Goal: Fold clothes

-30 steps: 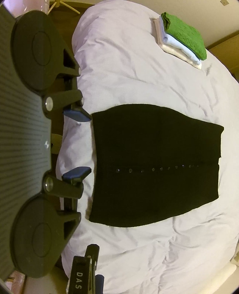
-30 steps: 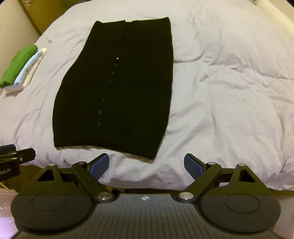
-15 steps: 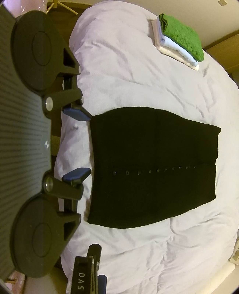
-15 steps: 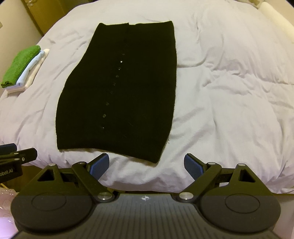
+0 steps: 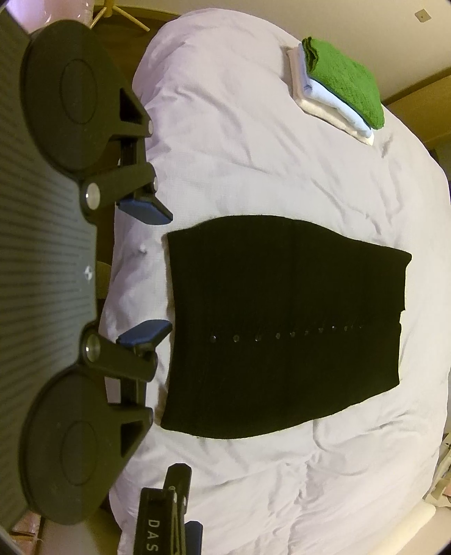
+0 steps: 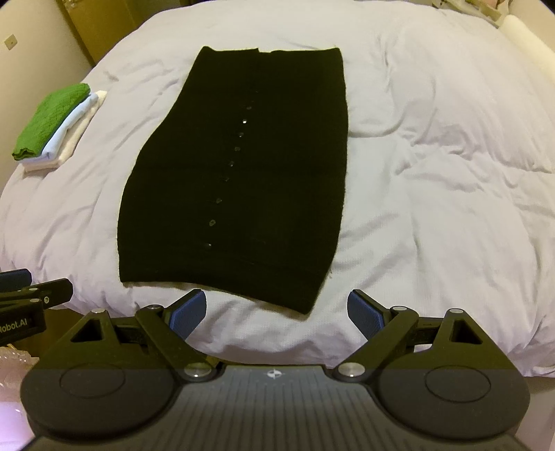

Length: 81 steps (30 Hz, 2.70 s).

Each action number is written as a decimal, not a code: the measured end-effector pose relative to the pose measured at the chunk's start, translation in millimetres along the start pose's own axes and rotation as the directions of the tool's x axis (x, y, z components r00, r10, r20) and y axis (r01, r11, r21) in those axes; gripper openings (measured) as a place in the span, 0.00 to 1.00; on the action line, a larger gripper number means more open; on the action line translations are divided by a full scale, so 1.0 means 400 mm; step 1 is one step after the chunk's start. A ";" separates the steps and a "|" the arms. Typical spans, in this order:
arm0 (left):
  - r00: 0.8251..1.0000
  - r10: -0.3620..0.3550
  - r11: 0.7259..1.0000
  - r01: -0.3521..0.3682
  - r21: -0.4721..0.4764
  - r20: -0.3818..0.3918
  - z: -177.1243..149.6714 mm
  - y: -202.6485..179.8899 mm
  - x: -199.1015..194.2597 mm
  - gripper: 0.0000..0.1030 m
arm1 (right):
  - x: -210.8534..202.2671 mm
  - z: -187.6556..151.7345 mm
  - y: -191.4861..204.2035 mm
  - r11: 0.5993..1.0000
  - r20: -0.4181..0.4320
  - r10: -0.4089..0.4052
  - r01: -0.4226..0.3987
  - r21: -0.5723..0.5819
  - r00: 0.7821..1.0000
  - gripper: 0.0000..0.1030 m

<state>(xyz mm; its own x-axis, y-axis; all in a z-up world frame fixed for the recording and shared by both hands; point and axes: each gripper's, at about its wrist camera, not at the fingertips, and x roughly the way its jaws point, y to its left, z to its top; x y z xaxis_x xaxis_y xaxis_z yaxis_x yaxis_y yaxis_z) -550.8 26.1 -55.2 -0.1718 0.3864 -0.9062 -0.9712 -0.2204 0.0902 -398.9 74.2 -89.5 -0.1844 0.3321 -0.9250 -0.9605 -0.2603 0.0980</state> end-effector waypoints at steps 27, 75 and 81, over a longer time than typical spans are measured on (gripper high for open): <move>0.999 0.034 0.958 -0.039 0.284 0.023 -0.113 0.100 0.263 0.48 | 0.165 -0.124 -0.030 0.983 0.022 -0.033 0.036 -0.181 0.999 0.88; 0.937 -0.301 0.614 0.048 0.788 0.177 0.275 0.172 0.419 0.14 | 0.244 0.133 -0.054 0.676 0.245 0.081 0.128 -0.726 0.966 0.09; 0.937 -0.261 0.878 0.131 0.460 0.230 0.608 0.189 0.553 0.15 | 0.317 0.429 -0.090 0.830 0.436 -0.103 0.318 -0.458 0.894 0.24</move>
<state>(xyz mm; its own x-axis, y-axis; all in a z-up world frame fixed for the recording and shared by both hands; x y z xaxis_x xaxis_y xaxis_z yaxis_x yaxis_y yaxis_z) -702.4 312.8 -148.4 0.0544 0.6260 -0.7779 -0.9511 0.2696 0.1505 -423.4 281.2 -147.3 -0.1570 0.7188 -0.6773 -0.7609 -0.5252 -0.3810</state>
